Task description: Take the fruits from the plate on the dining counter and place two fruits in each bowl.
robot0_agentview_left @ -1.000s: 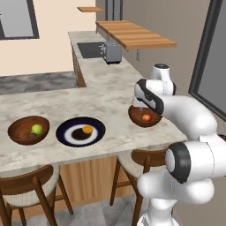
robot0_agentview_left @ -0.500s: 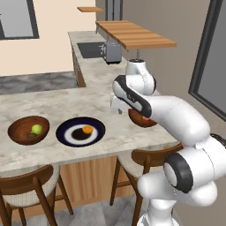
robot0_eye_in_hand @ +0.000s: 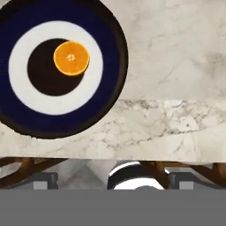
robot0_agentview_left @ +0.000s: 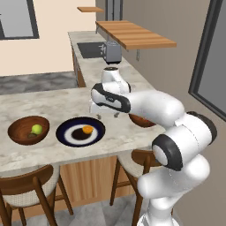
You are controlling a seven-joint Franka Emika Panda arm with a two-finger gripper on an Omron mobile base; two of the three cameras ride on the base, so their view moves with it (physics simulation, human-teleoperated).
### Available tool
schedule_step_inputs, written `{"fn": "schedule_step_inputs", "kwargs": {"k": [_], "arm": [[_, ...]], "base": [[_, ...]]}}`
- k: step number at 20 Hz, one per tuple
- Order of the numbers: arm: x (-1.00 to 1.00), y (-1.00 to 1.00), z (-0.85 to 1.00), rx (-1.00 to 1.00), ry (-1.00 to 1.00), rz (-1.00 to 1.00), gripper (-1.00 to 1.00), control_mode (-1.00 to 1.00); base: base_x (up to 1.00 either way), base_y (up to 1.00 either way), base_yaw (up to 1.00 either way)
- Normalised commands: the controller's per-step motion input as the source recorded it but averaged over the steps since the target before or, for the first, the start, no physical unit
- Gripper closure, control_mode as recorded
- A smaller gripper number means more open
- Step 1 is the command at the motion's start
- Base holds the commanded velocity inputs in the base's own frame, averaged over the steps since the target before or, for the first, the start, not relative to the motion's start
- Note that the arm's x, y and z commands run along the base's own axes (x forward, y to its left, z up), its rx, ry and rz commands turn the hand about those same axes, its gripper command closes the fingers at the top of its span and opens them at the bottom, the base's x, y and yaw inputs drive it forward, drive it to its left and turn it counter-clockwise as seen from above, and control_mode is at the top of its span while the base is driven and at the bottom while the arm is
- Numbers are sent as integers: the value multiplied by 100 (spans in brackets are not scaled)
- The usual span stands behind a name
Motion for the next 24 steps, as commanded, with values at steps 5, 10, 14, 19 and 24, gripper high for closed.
{"fn": "schedule_step_inputs", "kwargs": {"k": [5, 10, 14, 19, 24], "arm": [[40, 61, -56, 0, 0, 3, -100, -100], [29, 23, -43, 0, 0, 3, -100, -100], [25, 3, -62, 0, -11, 6, -100, -100], [28, 22, -45, 2, -8, 3, -100, -100], [29, 19, -1, 5, 0, 0, -100, -100]], "base": [[0, 0, 0], [0, 0, 0], [0, 0, 0], [0, 0, 0], [0, 0, 0]]}}
